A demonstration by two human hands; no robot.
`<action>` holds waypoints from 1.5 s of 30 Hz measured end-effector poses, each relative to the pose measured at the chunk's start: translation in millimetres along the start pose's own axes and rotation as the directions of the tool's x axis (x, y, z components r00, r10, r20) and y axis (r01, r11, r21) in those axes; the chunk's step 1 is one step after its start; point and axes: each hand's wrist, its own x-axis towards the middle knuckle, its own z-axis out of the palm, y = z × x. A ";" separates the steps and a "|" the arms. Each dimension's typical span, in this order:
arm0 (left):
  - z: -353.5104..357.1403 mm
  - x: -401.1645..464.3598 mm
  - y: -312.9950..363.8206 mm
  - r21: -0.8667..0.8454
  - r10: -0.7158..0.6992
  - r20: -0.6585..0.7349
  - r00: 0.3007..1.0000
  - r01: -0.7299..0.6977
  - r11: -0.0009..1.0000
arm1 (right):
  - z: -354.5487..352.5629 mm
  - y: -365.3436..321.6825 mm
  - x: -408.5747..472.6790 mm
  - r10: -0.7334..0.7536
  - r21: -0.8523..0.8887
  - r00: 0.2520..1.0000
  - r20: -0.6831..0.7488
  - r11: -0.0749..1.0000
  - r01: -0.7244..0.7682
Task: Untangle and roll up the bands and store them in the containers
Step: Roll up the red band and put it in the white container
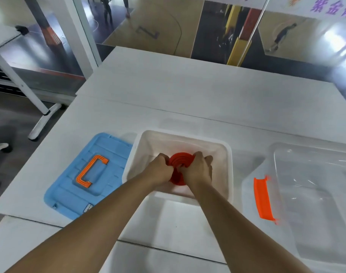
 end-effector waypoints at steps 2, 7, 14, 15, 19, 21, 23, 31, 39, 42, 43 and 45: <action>-0.9 0.5 6.4 0.054 0.004 0.044 0.999 -0.006 0.999 | 2.8 1.5 7.2 0.018 0.014 0.999 0.037 1.000 -0.019; 2.1 -4.5 11.0 0.282 0.002 0.069 0.998 -0.022 0.959 | 6.5 7.8 6.6 0.012 0.042 1.000 0.002 0.999 -0.012; 0.3 -3.4 6.6 0.409 -0.020 0.095 0.995 -0.021 0.912 | 2.4 11.2 6.3 -0.105 -0.212 0.992 0.073 0.970 0.118; 0.0 -3.1 5.5 0.401 -0.027 0.095 0.995 -0.013 0.916 | 2.0 12.6 5.5 -0.122 -0.246 0.988 0.092 0.959 0.141; 9.1 -6.2 -7.7 0.378 0.036 0.013 0.999 -0.038 0.925 | 7.6 11.4 2.1 -0.109 -0.308 0.983 0.149 0.939 0.151; 16.9 -10.5 -12.9 0.358 0.074 -0.030 0.997 -0.059 0.932 | 8.6 8.2 4.0 -0.097 -0.304 0.984 0.152 0.942 0.140; 19.4 -11.8 -14.9 0.338 0.080 -0.062 0.995 -0.055 0.940 | 6.1 6.5 4.9 -0.121 -0.332 0.982 0.145 0.929 0.164; 21.1 -11.3 -24.6 0.368 0.066 -0.064 0.996 -0.038 0.929 | 10.0 11.4 0.8 -0.109 -0.378 0.988 0.111 0.915 0.143; 11.9 -16.2 -17.7 0.296 0.131 -0.023 0.991 -0.119 0.948 | 4.7 10.7 -0.3 -0.063 -0.265 0.997 0.044 0.962 0.072; 7.1 -10.3 -16.8 0.364 0.101 0.076 0.992 -0.122 0.923 | 5.2 9.1 -2.3 -0.030 -0.273 0.996 0.081 0.961 0.051; 5.7 -8.9 -17.6 0.383 0.085 0.099 0.991 -0.117 0.916 | 5.1 8.3 -3.0 -0.016 -0.273 0.996 0.093 0.961 0.041; 4.5 -7.5 -20.1 0.417 0.069 0.128 0.989 -0.117 0.901 | 4.6 6.5 -3.9 0.008 -0.268 0.994 0.110 0.963 0.022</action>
